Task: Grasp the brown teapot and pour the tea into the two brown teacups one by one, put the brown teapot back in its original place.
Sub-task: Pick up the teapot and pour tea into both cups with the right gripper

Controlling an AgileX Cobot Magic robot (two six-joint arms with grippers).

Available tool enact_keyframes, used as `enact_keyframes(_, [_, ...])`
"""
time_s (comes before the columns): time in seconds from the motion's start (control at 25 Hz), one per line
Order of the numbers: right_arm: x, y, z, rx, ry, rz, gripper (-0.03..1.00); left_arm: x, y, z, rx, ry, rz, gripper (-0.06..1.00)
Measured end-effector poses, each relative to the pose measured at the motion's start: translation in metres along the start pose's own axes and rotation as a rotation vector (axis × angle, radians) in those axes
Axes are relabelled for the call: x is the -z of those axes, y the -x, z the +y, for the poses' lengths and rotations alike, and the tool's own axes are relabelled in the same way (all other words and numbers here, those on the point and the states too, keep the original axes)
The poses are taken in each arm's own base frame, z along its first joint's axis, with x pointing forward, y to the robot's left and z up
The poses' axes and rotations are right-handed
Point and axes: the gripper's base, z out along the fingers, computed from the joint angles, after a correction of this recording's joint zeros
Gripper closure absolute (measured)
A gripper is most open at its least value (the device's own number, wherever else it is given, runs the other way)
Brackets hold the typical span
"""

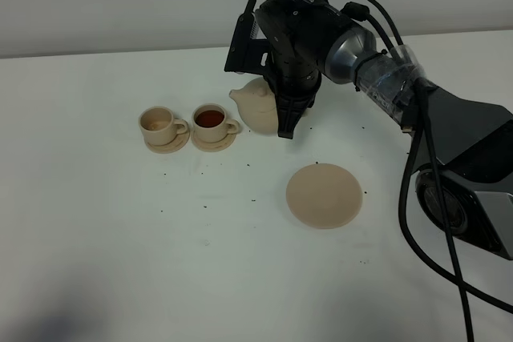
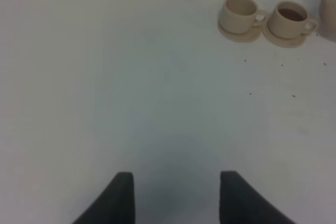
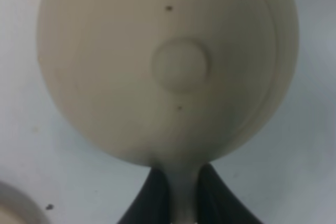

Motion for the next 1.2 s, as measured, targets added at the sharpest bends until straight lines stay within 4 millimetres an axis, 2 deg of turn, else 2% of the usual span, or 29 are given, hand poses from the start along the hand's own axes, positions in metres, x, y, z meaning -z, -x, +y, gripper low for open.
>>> enact_keyframes(0.24, [0.001,-0.001,-0.002,0.019,-0.034,0.027,0.86,0.0,0.0,0.0,0.0,0.0,0.0,0.55])
enact_keyframes(0.4, [0.008,0.002,-0.002,0.084,-0.129,0.089,0.86,0.0,0.0,0.0,0.0,0.0,0.0,0.55])
enact_keyframes(0.6, [0.022,0.02,0.01,0.176,-0.23,0.118,0.86,0.0,0.0,0.0,0.0,0.0,0.0,0.55])
enact_keyframes(0.88, [0.032,0.052,0.026,0.265,-0.344,-0.004,0.86,0.0,0.0,0.0,0.0,0.0,0.0,0.55])
enact_keyframes(1.2, [0.039,0.073,0.036,0.291,-0.407,-0.114,0.86,0.0,0.0,0.0,0.0,0.0,0.0,0.55])
